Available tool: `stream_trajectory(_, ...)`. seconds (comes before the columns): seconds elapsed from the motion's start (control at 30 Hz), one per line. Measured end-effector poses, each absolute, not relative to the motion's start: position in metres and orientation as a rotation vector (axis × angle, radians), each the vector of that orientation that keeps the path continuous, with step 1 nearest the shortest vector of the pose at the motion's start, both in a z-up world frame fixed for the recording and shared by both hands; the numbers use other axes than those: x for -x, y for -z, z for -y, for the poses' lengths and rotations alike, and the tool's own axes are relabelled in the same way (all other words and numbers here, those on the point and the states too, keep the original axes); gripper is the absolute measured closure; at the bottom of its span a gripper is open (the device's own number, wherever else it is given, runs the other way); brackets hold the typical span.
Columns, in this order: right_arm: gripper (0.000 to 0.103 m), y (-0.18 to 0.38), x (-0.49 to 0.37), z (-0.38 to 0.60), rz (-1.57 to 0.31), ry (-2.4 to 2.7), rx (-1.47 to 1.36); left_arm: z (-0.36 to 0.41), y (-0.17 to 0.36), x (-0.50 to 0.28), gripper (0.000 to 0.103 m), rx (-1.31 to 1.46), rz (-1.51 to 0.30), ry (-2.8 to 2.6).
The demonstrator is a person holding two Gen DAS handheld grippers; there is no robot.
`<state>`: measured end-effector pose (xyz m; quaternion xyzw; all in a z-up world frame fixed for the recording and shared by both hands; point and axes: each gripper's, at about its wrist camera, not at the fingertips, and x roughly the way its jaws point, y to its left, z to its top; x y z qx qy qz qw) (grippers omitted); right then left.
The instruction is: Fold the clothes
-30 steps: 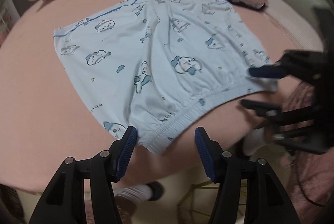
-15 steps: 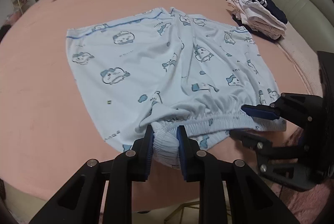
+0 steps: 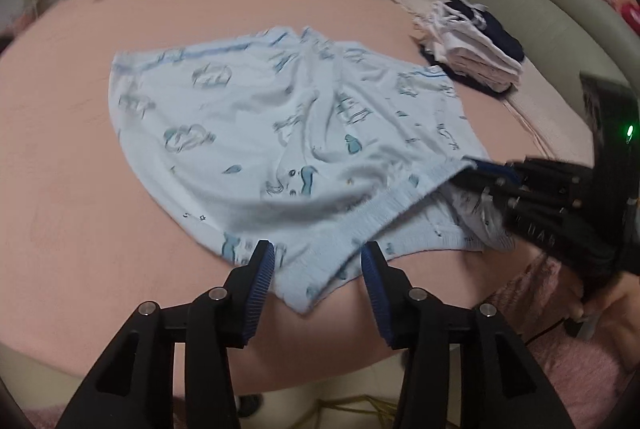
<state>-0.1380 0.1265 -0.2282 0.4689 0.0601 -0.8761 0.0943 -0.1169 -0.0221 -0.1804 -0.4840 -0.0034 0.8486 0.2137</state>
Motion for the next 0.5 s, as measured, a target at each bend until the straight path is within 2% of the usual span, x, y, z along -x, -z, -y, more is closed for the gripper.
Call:
stream_trajectory(0.17, 0.097, 0.215, 0.127, -0.132, -0.180, 2.692, -1.284, 0.003, 0.196, 0.119, 0.061, 1.372, -0.122, -2.402)
stream_trajectory(0.2, 0.098, 0.215, 0.125, -0.132, -0.184, 2.693, -1.287, 0.002, 0.200, 0.121, 0.064, 1.389, -0.148, -2.424)
stream_trajectory(0.23, 0.098, 0.220, 0.124, -0.132, -0.213, 2.687, -1.316, 0.005, 0.201, 0.122, 0.087, 1.407, -0.155, -2.461)
stream_trajectory(0.27, 0.098, 0.225, 0.122, -0.131, -0.242, 2.680, -1.344, 0.008, 0.202, 0.123, 0.095, 1.424, -0.163, -2.498)
stream_trajectory(0.4, 0.097, 0.245, 0.115, -0.128, -0.360, 2.646, -1.458, 0.020, 0.201, 0.123, 0.092, 1.457, -0.108, -2.559)
stream_trajectory(0.5, 0.095, 0.259, 0.105, -0.122, -0.524, 2.669, -1.489, 0.021, 0.207, 0.118, 0.092, 1.470, -0.060, -2.551)
